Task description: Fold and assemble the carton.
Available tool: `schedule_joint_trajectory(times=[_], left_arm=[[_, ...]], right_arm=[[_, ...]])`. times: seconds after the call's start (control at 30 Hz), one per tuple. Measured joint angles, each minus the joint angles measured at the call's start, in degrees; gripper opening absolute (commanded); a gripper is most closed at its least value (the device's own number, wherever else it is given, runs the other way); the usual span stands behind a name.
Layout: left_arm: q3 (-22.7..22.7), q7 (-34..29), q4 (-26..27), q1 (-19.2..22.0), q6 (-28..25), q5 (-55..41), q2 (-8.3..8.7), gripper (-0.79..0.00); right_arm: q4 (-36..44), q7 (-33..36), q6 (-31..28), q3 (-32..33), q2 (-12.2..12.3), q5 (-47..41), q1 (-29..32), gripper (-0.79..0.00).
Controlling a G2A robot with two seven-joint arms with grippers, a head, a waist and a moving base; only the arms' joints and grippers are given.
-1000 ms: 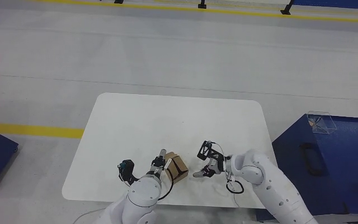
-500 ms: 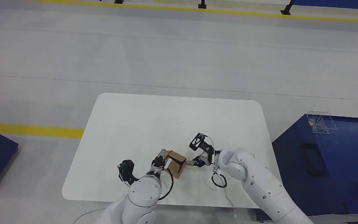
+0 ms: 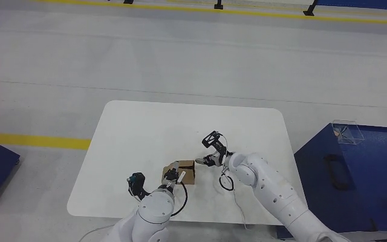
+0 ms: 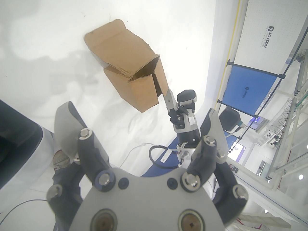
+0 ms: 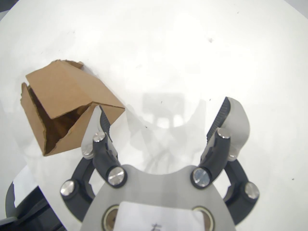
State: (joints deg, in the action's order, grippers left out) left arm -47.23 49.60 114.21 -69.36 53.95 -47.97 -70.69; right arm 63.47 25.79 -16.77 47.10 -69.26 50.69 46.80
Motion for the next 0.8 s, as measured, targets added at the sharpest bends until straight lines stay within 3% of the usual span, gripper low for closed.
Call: schedule_joint_trajectory(times=[0.3, 0.4, 0.57, 0.7, 0.8], left_arm=[[0.0, 0.0, 0.0, 0.0, 0.0, 0.0, 0.0, 0.0], [-0.28, -0.74, 0.15, -0.19, -0.77, 0.43, 0.0, 0.0], [-1.46, -11.05, -1.15, -4.13, -14.91, 6.75, 0.71, 0.0], [-3.41, -21.67, -3.49, -7.45, -27.84, 9.57, 1.45, 0.0], [-3.42, -21.99, -3.55, -7.46, -30.71, 11.1, 1.46, 0.0]], right_arm=[[-0.25, 1.13, -0.18, 0.66, 0.02, -1.63, -0.22, 0.0], [1.86, -2.51, 1.5, 2.78, 0.36, -1.85, 0.61, 0.0], [9.47, -11.45, 2.59, 7.03, 1.58, 0.95, 5.69, 0.0], [13.96, -13.54, 3.47, 8.5, 1.93, 1.26, 9.11, 0.0], [14.39, -13.89, 4.01, 8.67, 1.92, 1.35, 9.41, 0.0]])
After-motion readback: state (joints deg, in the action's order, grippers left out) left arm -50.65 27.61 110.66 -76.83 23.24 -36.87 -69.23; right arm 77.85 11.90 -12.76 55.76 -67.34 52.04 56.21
